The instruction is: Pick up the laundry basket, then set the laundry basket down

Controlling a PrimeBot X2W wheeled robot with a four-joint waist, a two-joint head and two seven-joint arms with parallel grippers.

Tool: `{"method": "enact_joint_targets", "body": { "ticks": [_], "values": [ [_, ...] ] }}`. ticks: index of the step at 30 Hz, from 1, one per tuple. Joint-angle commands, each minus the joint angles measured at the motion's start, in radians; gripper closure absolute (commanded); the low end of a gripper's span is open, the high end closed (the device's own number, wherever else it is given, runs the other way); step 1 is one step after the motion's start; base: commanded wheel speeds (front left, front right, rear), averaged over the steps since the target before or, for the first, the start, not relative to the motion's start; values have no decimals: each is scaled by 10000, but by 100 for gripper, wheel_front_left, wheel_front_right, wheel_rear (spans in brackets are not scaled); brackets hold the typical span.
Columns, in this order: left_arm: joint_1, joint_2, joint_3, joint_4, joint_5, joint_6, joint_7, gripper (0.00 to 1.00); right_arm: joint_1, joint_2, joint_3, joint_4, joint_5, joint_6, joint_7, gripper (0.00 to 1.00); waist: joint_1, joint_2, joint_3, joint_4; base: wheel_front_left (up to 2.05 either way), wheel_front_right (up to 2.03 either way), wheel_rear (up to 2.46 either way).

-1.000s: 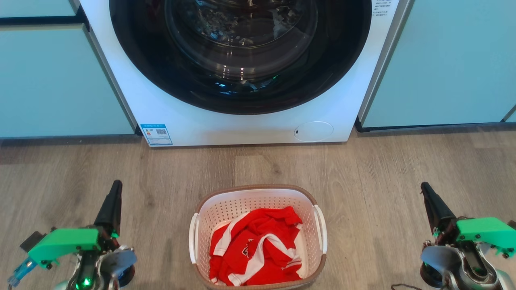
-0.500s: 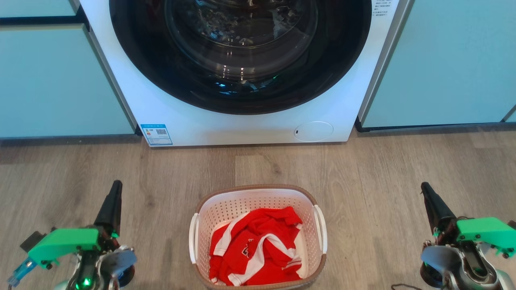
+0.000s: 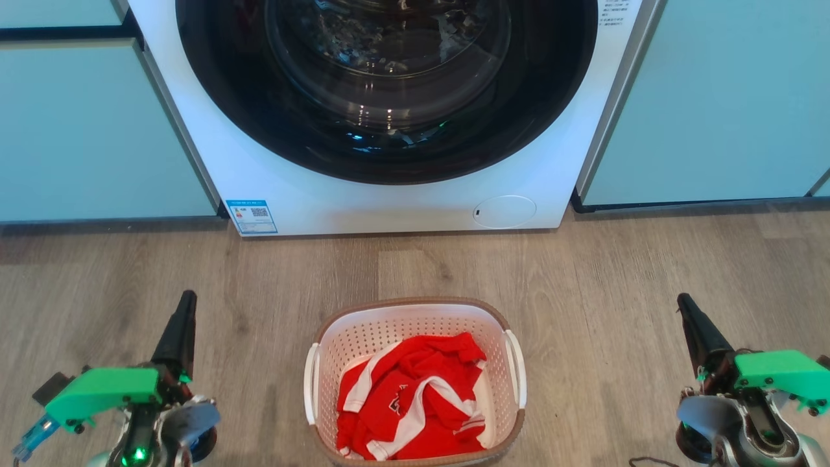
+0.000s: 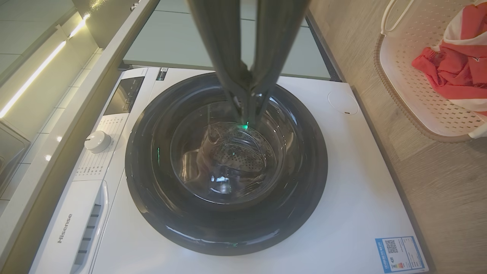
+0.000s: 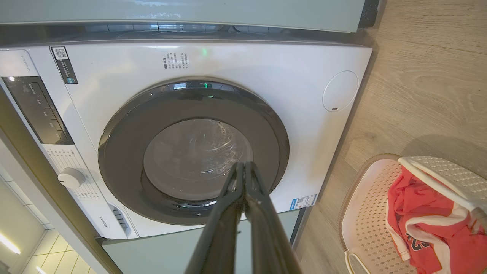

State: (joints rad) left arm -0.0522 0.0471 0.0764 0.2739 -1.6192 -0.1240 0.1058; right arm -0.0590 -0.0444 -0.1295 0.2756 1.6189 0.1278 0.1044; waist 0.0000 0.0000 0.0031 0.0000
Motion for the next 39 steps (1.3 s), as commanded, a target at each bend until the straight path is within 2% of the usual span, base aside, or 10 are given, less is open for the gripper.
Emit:
{"method": "enact_joint_targets", "body": {
  "ticks": [1,11,12,13,15,24,39],
  "values": [
    [-557,45,365,-289,99,-67,67,100,-488,-72,166,-309,-95,29,81,100,0,0,0,0,0,0,0],
    [-558,42,370,-289,104,-67,72,100,-489,-69,161,-309,-100,29,85,100,0,0,0,0,0,0,0],
    [-558,42,370,-289,104,-67,72,0,-489,-69,161,-309,-100,29,85,0,0,0,0,0,0,0,0],
    [6,-4,-2,33,1,9,-8,0,3,9,0,26,-2,0,-9,0,0,0,0,0,0,0,0],
    [186,-15,-31,345,-4,12,-2,0,145,56,27,355,2,0,-4,0,0,0,-1,-1,0,0,0],
    [170,-12,74,193,255,6,-266,0,100,47,-9,195,-285,2,-267,0,0,0,16,-9,0,0,0],
    [106,-6,471,-137,1188,-4,-706,0,-89,34,-260,-97,-1563,6,-705,0,0,0,54,-2,0,0,0]
  ]
}}
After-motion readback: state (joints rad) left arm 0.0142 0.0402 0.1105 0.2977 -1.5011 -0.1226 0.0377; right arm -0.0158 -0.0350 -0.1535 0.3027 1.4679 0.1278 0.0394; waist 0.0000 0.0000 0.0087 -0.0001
